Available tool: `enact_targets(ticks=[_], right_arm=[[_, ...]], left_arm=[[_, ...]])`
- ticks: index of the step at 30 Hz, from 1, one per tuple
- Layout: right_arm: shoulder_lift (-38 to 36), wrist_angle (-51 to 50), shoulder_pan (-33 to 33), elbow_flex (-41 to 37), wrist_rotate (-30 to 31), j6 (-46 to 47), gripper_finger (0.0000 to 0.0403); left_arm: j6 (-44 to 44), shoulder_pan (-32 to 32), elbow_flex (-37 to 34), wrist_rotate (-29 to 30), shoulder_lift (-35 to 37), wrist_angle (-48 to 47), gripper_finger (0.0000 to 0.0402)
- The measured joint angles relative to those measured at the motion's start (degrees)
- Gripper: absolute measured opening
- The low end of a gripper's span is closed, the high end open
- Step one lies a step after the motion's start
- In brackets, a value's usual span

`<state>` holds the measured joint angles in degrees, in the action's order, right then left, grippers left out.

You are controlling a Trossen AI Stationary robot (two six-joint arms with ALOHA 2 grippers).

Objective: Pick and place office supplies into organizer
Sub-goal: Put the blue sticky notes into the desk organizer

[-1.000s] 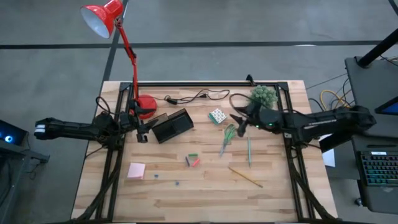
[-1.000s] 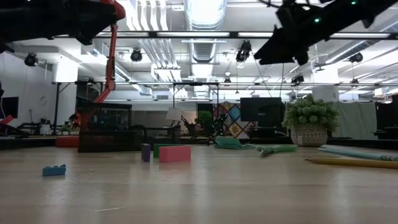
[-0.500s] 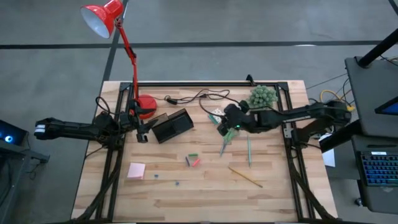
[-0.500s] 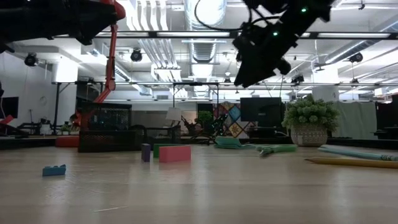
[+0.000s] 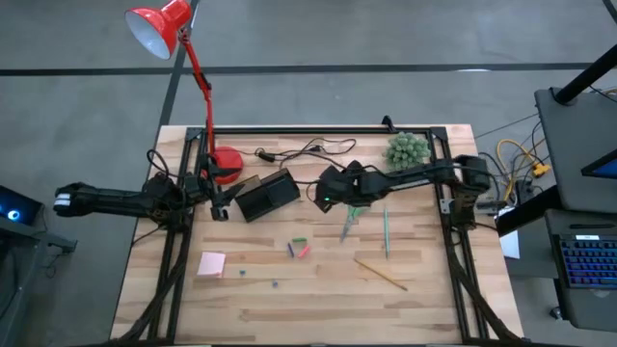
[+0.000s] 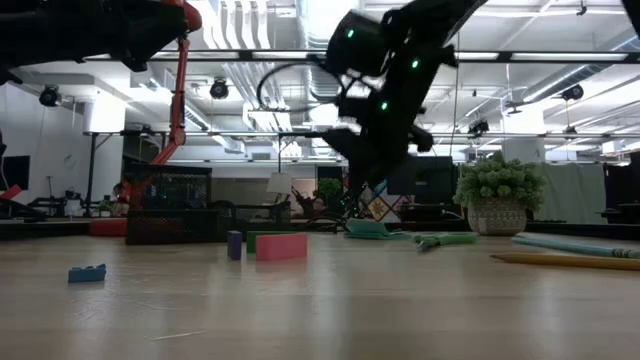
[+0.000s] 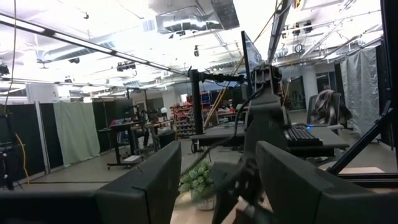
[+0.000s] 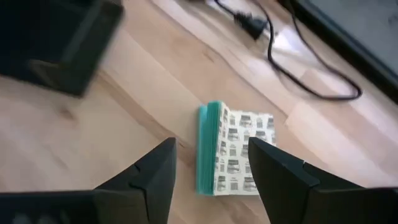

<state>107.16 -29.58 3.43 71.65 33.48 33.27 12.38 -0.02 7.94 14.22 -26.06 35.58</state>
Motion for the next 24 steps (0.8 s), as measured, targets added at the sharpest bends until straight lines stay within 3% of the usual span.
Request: enact_targets(ticks=[10, 24], right_arm=[[6.14, -0.76, 2.84, 3.84, -2.68, 0.84, 0.0179], [6.30, -3.02, 3.40, 6.79, -3.88, -2.29, 0.0178]], left_arm=[[0.04, -0.01, 0.00, 0.00, -0.02, -0.02, 0.0196], [0.07, -0.01, -0.04, 0.00, -0.13, -0.03, 0.0196]])
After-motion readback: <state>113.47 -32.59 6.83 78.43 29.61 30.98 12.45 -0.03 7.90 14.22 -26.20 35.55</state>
